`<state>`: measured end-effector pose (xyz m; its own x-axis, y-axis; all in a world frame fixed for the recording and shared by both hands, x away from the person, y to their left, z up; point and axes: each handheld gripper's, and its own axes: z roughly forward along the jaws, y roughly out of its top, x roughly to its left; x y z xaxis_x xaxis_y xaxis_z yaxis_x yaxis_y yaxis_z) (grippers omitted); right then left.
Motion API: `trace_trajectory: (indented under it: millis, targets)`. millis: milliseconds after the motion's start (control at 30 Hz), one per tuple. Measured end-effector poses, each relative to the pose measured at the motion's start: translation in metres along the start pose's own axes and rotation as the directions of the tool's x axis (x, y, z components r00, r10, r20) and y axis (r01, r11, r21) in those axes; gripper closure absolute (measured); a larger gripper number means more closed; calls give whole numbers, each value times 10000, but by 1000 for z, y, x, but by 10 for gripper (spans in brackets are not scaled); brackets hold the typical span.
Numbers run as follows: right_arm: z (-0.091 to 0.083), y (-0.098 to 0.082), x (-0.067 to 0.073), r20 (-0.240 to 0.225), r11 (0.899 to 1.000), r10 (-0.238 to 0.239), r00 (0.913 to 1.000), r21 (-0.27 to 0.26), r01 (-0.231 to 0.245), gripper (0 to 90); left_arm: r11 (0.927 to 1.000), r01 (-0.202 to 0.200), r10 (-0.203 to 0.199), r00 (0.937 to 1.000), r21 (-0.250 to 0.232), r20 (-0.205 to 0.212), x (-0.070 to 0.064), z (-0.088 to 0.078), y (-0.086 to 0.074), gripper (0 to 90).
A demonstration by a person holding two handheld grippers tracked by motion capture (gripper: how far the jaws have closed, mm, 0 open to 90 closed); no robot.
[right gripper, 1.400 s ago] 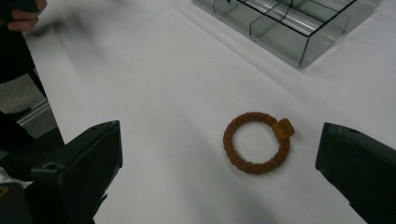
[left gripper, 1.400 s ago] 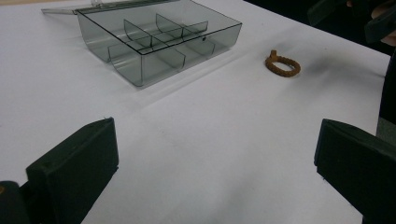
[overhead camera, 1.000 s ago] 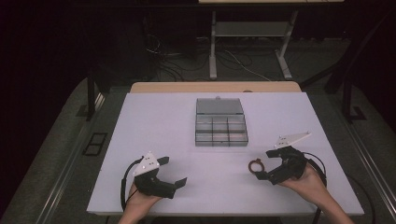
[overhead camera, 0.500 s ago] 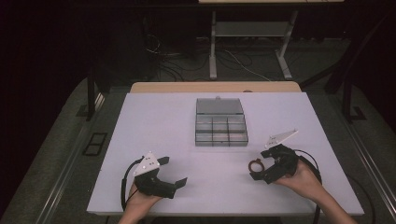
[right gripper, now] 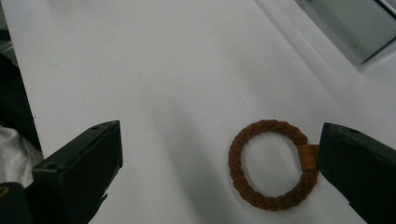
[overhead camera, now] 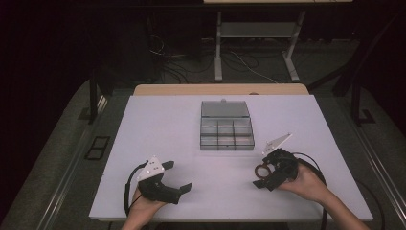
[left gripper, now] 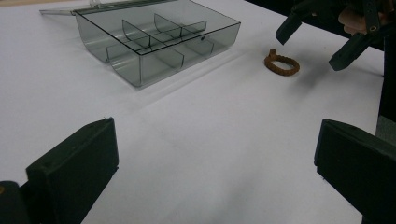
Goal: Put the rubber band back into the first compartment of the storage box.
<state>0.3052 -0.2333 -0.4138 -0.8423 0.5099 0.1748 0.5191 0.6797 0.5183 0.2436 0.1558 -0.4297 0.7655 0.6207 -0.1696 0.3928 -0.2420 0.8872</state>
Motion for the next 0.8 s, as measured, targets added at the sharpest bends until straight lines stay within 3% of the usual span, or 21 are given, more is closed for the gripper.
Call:
trace_trajectory:
  millis: [100, 233, 300, 500, 800]
  targets:
    - [2, 2, 1, -119, 9997, -102, 9999, 206, 105, 87, 10000, -1, 1, 10000, -1, 7, 0, 0, 0, 0]
    - [3, 4, 0, -62, 9989, -161, 9999, 435, 163, 90, 10000, -12, 12, 10000, 4, 16, 0, 0, 0, 0]
    - [3, 3, -1, -182, 9984, -279, 9994, 483, 288, 173, 10000, -30, 30, 10000, 12, 35, 0, 0, 0, 0]
    - [4, 3, -2, -111, 9977, -344, 9993, 572, 350, 177, 10000, -57, 57, 10000, 44, 49, 0, 1, 0, 0]
    - [7, 1, -5, -293, 9952, -519, 9982, 815, 542, 354, 9999, -59, 58, 10000, 98, 75, -1, 1, 0, 0]
